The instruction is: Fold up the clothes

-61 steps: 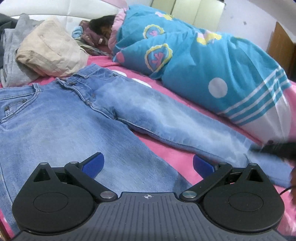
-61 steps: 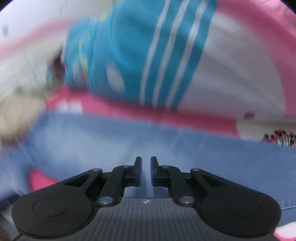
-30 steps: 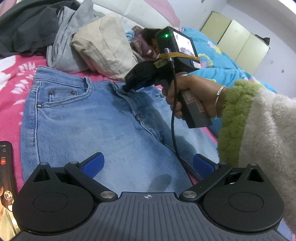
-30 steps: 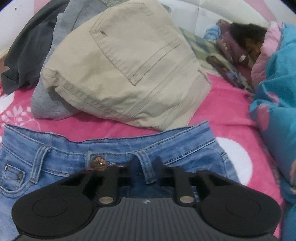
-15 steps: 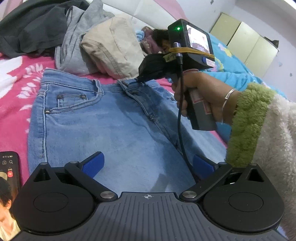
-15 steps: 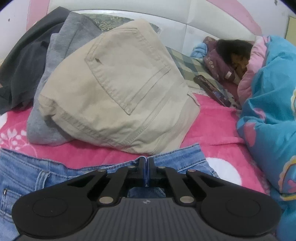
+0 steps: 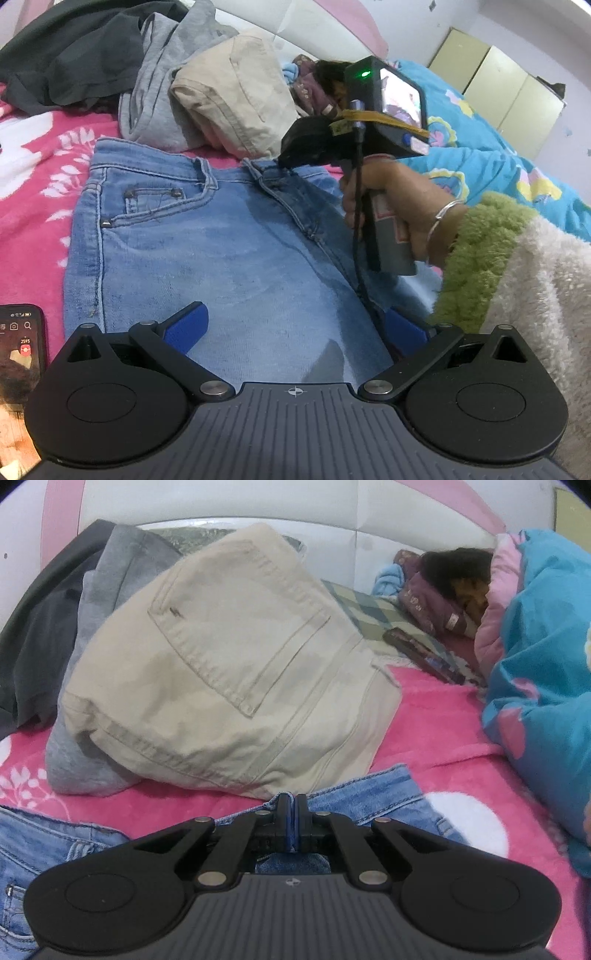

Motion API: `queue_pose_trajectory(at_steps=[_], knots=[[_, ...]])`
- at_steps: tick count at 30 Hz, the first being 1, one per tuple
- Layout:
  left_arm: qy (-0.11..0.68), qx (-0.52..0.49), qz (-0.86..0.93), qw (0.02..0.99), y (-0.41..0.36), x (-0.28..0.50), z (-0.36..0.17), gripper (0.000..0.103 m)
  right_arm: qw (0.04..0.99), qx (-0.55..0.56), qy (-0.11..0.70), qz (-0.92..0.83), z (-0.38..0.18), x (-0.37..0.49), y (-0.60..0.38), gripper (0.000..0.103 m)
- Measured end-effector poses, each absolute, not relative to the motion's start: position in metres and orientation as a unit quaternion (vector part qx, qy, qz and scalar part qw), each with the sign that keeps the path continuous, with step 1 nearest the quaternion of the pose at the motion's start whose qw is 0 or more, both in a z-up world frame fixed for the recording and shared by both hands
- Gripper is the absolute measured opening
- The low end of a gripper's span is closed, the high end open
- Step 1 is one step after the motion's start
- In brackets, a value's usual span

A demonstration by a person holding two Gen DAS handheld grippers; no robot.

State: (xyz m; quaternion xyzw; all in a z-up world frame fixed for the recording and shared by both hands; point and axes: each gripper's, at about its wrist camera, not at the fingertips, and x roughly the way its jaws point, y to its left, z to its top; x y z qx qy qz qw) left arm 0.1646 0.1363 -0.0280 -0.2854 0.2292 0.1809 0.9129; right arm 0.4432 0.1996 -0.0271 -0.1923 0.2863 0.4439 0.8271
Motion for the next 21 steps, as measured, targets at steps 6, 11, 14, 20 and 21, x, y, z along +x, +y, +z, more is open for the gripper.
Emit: queue_pose_trajectory(at_steps=[6,11,14,20,21], knots=[[0.232,-0.271,0.188,0.915,0.133,0.168,-0.029,0.103,0.823,-0.213,0.288,0.441,-0.043,0.442,0.207,0.001],[0.232,-0.275,0.189,0.914,0.135,0.168,-0.029,0.103,0.811,-0.241,0.301,0.441,-0.012,0.437,0.198,0.024],[0.232,-0.277,0.188,0.913,0.137,0.168,-0.029,0.103,0.814,-0.221,0.286,0.454,0.014,0.429,0.187,0.035],[0.232,-0.278,0.185,0.914,0.138,0.168,-0.029,0.103,0.735,-0.219,0.326,0.552,0.019,0.388,0.206,0.035],[0.232,-0.278,0.185,0.914,0.139,0.168,-0.029,0.103,0.722,-0.229,0.334,0.561,0.015,0.381,0.211,0.034]])
